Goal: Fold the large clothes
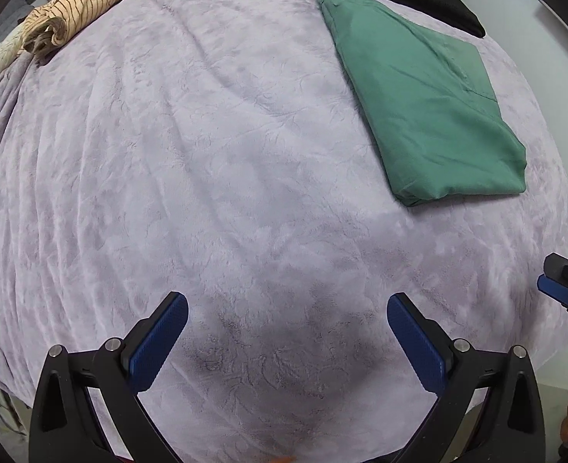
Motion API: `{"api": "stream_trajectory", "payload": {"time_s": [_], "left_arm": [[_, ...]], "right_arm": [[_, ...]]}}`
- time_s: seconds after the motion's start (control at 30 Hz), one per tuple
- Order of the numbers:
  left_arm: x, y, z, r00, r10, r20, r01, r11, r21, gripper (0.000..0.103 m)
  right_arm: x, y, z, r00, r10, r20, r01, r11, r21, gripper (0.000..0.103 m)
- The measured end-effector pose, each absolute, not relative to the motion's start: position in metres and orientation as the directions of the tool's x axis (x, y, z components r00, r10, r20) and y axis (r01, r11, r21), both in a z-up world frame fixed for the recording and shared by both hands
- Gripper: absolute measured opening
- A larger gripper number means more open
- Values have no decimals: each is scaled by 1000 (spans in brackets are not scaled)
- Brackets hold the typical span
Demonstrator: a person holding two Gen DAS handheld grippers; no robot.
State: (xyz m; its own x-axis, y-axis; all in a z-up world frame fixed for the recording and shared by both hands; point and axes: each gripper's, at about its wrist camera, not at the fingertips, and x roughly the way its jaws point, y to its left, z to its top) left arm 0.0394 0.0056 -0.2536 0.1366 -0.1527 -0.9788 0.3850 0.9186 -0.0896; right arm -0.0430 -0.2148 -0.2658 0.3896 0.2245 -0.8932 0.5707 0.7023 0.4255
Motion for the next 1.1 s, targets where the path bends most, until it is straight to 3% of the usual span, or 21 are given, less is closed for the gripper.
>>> {"api": "stream_trajectory", "payload": {"time_s": [0.1, 0.97, 1.1], "left_arm": [[40, 10, -261, 92, -143, -985, 376, 922, -99, 103], [99, -87, -266, 108, -72, -992, 269, 962, -40, 103], [112, -96, -275, 80, -103, -991, 260, 962, -79, 103]], "right_arm": [[-44, -208, -265, 387, 197, -901, 556, 729, 399, 103], [34, -329, -269, 317, 372, -872, 477, 733, 486, 103], [44, -350, -273, 326, 379, -866, 478, 725, 497, 103]]}}
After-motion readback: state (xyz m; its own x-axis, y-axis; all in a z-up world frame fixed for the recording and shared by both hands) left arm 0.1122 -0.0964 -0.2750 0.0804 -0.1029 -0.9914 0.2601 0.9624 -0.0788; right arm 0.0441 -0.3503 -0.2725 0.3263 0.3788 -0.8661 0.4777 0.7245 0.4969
